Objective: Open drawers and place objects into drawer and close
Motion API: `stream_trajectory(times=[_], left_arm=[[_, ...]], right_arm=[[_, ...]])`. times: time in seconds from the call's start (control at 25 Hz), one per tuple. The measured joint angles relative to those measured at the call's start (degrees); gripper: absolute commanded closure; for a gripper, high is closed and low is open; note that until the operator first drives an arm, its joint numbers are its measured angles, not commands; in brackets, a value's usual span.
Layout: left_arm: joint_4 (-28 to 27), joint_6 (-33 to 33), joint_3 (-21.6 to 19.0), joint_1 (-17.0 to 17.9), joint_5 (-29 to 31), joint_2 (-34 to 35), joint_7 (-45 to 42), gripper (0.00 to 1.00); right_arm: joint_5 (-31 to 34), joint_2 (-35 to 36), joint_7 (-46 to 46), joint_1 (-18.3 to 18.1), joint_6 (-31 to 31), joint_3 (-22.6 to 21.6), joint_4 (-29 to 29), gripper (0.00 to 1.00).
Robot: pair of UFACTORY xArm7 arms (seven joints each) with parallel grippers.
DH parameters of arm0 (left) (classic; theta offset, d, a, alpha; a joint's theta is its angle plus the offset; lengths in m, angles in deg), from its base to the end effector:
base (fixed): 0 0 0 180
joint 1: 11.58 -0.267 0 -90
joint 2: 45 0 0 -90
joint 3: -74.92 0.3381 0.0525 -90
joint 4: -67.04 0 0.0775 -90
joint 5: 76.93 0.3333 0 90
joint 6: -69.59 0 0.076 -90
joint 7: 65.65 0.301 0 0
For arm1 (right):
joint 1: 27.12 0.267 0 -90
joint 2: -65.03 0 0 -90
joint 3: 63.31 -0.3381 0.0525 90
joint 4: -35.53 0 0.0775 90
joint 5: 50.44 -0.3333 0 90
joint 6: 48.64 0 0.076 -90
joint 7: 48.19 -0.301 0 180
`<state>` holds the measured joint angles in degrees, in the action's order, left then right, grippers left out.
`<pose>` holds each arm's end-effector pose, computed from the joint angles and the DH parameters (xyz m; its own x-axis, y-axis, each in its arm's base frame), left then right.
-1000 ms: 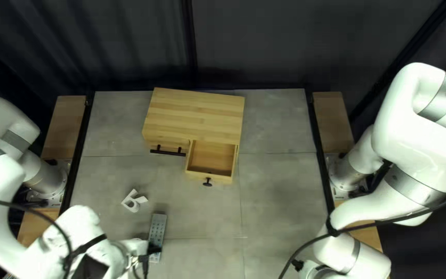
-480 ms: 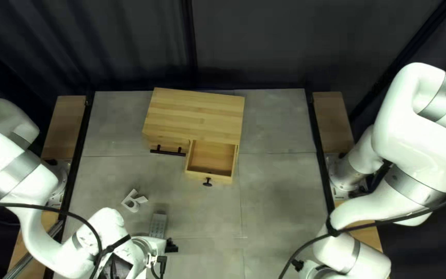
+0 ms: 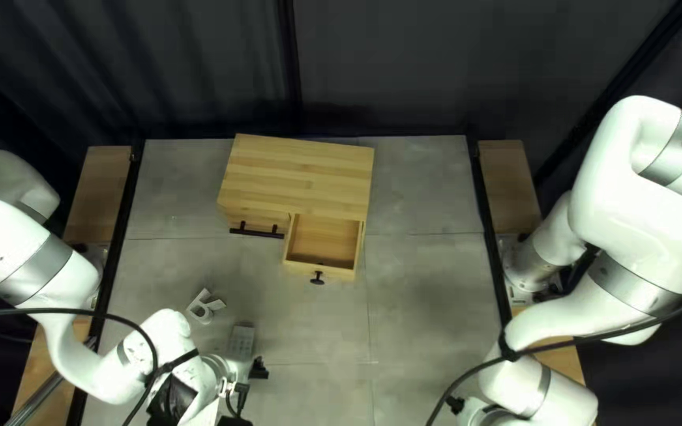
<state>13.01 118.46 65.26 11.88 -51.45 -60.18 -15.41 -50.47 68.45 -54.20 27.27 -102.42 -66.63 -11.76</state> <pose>0.4107 -0.1845 0.0682 -0.1943 -0.9325 -0.3044 -0.9793 0.2026 0.0045 0.2038 0.3237 0.1052 0.6117 0.7723 -0.1715 0.7854 -0.6189 0.0142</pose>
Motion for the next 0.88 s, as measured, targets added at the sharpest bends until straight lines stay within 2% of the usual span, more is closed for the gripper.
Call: stream_trajectory(times=[0.88], left_arm=[[4.63,-7.03,0.99,-0.85,1.01,-0.43,-2.56,0.0]], right_arm=[[0.0,0.0,0.0,0.0,0.0,0.0,0.0,0.0]])
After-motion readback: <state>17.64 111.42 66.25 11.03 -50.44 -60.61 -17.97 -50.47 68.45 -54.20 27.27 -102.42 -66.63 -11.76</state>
